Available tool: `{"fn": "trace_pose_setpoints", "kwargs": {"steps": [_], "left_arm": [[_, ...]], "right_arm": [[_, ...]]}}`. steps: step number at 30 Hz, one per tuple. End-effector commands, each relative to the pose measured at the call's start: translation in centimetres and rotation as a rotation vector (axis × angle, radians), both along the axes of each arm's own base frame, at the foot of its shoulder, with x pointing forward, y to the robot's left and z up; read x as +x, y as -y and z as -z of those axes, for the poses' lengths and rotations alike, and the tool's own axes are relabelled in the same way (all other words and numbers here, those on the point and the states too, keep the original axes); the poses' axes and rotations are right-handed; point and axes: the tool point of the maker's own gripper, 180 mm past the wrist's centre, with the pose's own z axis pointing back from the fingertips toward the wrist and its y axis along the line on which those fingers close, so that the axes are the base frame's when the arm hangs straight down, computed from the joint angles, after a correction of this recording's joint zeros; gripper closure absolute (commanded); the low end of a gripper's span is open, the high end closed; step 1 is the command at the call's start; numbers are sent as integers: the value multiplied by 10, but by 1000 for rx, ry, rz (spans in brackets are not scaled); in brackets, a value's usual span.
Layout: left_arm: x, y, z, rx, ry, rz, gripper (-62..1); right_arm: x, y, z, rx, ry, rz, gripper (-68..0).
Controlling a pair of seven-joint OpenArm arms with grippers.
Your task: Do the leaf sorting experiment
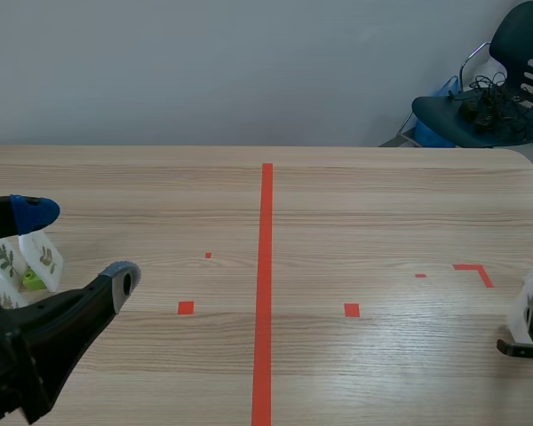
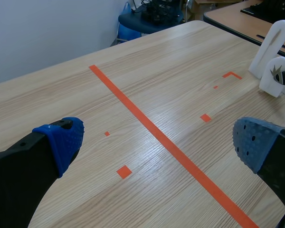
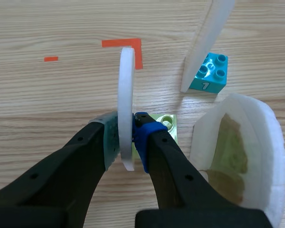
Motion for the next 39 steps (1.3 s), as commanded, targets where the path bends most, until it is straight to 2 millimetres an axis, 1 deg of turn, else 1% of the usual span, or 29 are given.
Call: {"fn": "trace_pose_setpoints", "kwargs": {"steps": [1, 4, 6, 9, 12, 16, 18, 22, 24, 26, 28, 29, 31, 33, 34, 36, 39], "left_arm": [[1, 4, -9, -23, 23, 10, -623], [1, 4, -9, -23, 23, 10, -623], [1, 4, -9, -23, 23, 10, -623], [1, 4, -9, -23, 23, 10, -623], [1, 4, -9, -23, 23, 10, -623], [1, 4, -9, -23, 23, 10, -623], [1, 4, -9, -23, 23, 10, -623], [1, 4, -9, -23, 23, 10, -623], [1, 4, -9, -23, 23, 10, -623], [1, 4, -9, -23, 23, 10, -623], [1, 4, -9, -23, 23, 10, -623], [1, 4, -9, -23, 23, 10, -623], [1, 4, -9, -23, 23, 10, -623], [1, 4, -9, -22, 23, 10, -623], [1, 4, -9, -22, 23, 10, -623], [1, 4, -9, -22, 23, 10, -623], [1, 4, -9, -22, 23, 10, -623]], "right_arm": [[11, 0, -14, -9, 51, -4, -51], [11, 0, -14, -9, 50, -4, -74], [11, 0, -14, -9, 51, -4, -129], [11, 1, -15, -11, 55, -3, -131], [13, 3, -21, -14, 70, -6, -131], [18, 7, -40, -28, 100, -21, -132], [22, 6, -55, -35, 124, -46, -134], [31, -3, -98, -11, 205, -103, -237], [34, -5, -123, -23, 249, -114, -276], [35, -9, -145, -48, 283, -137, -343], [34, -20, -169, -82, 321, -201, -471], [33, -28, -183, -89, 351, -238, -547], [32, -41, -200, -106, 381, -303, -641], [30, -55, -215, -139, 399, -372, -679], [29, -61, -219, -154, 400, -404, -679], [26, -71, -223, -171, 399, -465, -679], [23, -85, -222, -142, 389, -541, -679]]}}
